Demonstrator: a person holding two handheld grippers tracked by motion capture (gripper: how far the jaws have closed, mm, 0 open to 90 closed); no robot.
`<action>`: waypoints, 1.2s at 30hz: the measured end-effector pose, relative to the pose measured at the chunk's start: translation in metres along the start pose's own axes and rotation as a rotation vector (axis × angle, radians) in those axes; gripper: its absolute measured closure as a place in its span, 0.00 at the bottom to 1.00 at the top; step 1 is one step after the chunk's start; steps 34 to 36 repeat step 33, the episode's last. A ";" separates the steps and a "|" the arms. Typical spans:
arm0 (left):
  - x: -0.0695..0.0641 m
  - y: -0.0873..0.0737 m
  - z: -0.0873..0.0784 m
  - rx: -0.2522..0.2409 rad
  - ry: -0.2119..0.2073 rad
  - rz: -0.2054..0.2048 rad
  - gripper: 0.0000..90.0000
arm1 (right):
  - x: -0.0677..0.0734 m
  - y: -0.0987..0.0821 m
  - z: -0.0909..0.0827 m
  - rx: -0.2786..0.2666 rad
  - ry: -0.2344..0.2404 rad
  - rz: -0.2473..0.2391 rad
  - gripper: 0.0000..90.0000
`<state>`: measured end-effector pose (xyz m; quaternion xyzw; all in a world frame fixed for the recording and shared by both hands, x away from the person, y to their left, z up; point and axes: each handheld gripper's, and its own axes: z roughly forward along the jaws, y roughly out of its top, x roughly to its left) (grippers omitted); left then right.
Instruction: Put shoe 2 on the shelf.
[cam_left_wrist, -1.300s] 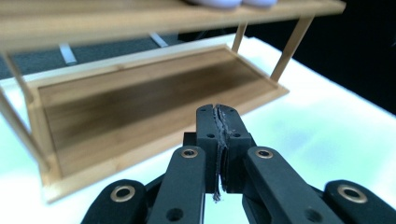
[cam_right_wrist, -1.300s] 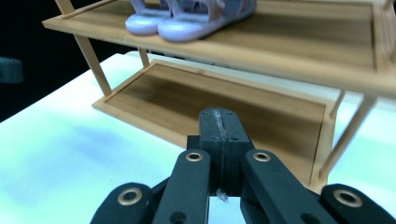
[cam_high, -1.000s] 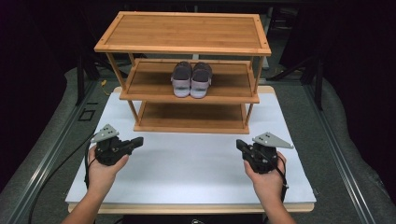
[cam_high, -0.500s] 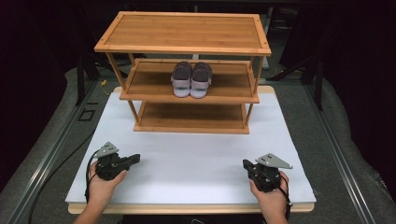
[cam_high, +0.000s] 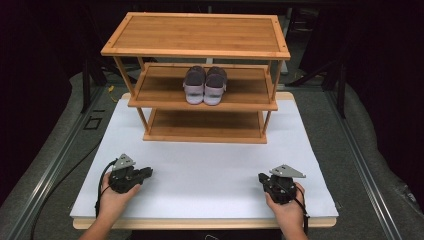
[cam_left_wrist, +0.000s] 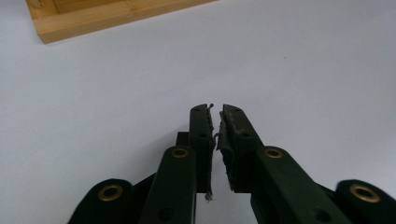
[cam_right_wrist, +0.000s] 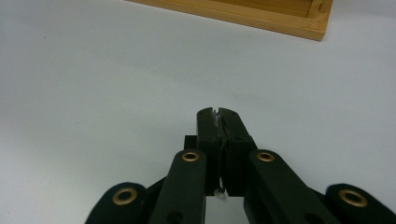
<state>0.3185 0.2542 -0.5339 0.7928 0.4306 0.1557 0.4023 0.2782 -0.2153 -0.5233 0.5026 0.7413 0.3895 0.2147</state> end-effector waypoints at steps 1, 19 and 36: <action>0.000 0.000 0.001 0.001 -0.003 -0.002 0.88 | 0.000 0.000 0.001 0.001 -0.001 -0.004 0.94; -0.003 -0.003 0.006 -0.034 -0.021 -0.009 0.56 | -0.003 -0.006 0.011 -0.019 0.042 0.002 0.60; -0.001 -0.003 0.006 -0.038 -0.017 -0.016 0.56 | -0.003 -0.006 0.011 -0.035 0.046 -0.011 0.55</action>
